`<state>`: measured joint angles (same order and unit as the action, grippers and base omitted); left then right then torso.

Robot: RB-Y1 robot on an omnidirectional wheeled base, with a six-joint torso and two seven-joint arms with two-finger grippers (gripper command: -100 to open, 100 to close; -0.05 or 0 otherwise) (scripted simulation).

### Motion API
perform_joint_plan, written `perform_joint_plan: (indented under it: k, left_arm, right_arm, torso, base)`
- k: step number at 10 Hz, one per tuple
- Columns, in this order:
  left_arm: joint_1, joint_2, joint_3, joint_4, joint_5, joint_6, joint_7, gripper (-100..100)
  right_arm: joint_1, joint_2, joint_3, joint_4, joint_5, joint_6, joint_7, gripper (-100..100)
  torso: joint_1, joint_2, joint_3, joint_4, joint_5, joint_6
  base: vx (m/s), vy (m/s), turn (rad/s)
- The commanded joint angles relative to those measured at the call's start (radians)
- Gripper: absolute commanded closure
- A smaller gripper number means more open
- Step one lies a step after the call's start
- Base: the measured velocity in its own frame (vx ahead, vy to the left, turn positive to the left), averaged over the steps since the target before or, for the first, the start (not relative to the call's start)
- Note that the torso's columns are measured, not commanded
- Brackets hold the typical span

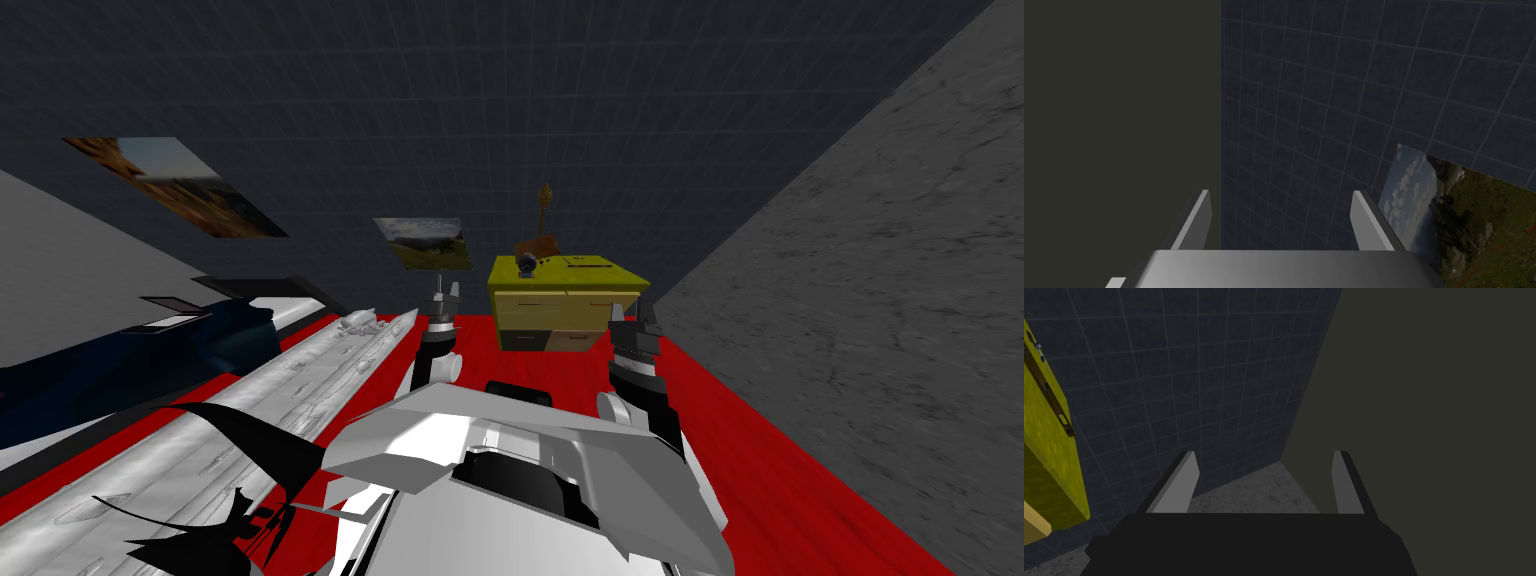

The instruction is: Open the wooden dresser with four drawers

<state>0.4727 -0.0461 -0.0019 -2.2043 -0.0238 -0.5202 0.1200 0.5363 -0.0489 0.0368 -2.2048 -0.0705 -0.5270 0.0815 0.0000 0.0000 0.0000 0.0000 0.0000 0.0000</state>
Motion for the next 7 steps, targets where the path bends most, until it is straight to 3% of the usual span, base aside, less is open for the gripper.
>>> perform_joint_plan:
  k: [1,7]
  left_arm:
    - [0.0,0.0,0.0,0.0,0.0,0.0,0.0,0]
    - [0.0,0.0,0.0,0.0,0.0,0.0,0.0,0]
  right_arm:
    - [0.0,0.0,0.0,0.0,0.0,0.0,0.0,0]
    - [0.0,0.0,0.0,0.0,0.0,0.0,0.0,0]
  torso:
    - [0.0,0.04,-0.082,0.041,0.0,0.0]
    - [0.0,0.47,-0.939,0.47,0.0,0.0]
  base:
    - [0.0,0.0,0.0]
    - [0.0,0.0,0.0]
